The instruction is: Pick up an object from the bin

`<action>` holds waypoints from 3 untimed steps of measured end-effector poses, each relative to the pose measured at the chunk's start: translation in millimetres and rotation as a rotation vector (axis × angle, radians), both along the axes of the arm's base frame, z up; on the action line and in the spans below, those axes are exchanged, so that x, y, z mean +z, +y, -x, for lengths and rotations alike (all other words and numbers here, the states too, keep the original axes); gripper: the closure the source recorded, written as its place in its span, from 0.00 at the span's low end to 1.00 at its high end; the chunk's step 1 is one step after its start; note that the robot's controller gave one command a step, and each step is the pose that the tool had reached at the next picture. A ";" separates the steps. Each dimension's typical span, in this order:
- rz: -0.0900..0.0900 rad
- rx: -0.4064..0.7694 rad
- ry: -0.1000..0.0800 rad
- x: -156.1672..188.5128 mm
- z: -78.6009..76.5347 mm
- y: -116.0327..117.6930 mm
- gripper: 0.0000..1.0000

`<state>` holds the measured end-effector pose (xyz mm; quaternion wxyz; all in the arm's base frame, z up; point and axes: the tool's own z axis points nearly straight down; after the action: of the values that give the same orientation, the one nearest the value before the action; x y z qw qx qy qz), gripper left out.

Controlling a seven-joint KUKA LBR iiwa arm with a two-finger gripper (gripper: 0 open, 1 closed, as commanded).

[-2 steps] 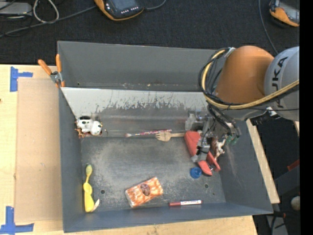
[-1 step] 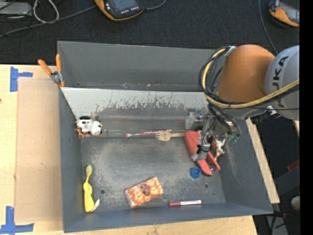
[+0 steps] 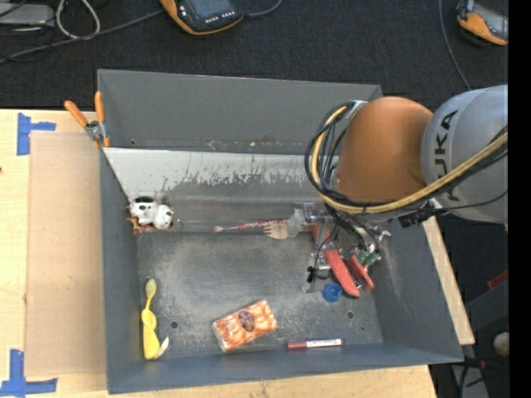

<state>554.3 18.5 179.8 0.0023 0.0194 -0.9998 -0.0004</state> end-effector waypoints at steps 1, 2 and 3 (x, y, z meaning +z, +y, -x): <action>0.000 0.028 -0.003 3.7 1.4 2.5 0.00; -0.002 0.044 0.001 -23.1 44.6 41.7 0.00; 0.001 0.032 -0.001 -17.5 66.8 55.2 0.00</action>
Offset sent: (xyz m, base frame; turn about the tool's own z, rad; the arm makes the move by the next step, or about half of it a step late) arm -0.0516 0.0501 -0.0278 -0.0507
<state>487.5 73.7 162.4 0.0017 0.0357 -0.9994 0.0002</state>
